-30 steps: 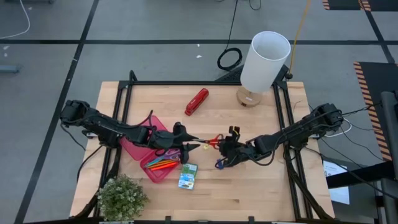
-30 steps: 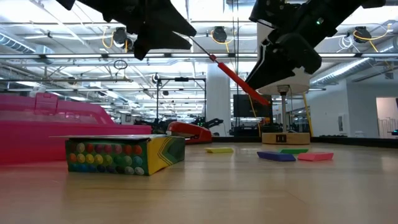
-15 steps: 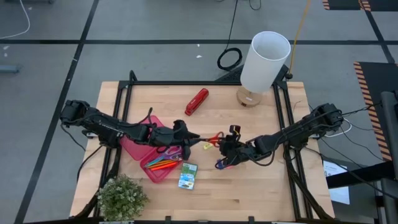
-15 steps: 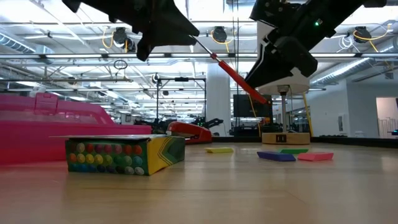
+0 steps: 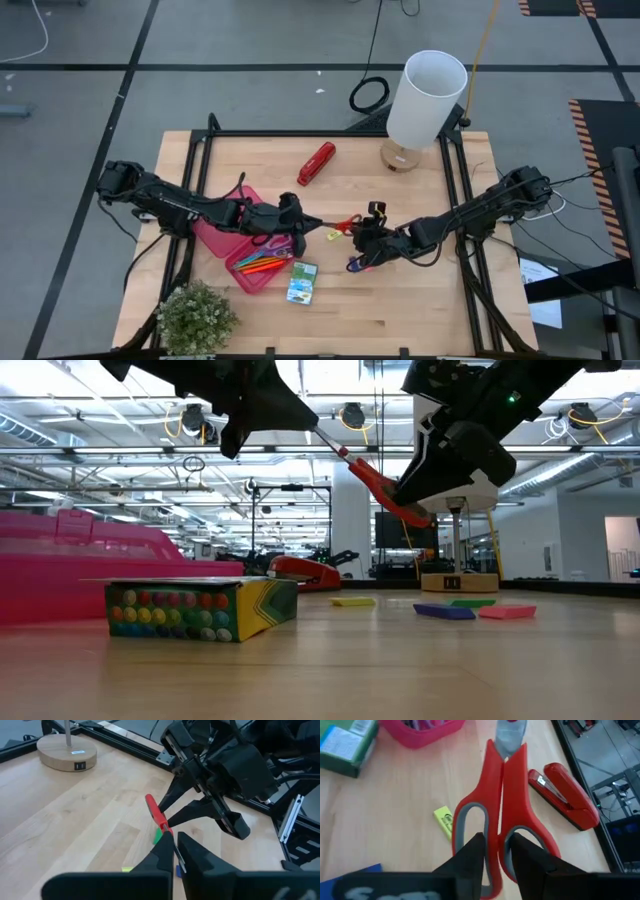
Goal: Pack school essentials
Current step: Put the red scissors into the red supply box
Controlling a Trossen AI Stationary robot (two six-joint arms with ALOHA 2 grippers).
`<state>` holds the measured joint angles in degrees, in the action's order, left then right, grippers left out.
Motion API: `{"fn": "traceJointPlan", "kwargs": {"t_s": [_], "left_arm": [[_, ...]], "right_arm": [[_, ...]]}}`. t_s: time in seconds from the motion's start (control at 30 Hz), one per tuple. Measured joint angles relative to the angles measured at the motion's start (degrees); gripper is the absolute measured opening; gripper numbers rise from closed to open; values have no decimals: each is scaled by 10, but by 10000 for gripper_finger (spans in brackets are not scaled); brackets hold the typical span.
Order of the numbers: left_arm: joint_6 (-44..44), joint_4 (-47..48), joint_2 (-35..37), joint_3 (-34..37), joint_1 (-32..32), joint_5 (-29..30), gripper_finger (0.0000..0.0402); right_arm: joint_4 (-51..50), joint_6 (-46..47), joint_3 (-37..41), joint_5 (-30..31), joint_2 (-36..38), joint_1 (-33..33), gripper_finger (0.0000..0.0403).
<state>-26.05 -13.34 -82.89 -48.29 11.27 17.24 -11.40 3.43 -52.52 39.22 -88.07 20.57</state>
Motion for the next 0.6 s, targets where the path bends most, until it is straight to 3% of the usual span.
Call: {"fn": "traceJointPlan", "kwargs": {"t_s": [0.27, 0.4, 0.6], "left_arm": [[2, 29, 6, 0, 10, -5, 4], [-2, 60, 12, 0, 22, -3, 3], [-7, 132, 37, 0, 48, 32, 2]], "right_arm": [[25, 1, 1, -14, 0, 10, 191], [31, 4, 1, -55, 3, 10, 255], [54, 20, 0, -121, 15, 9, 298]]}}
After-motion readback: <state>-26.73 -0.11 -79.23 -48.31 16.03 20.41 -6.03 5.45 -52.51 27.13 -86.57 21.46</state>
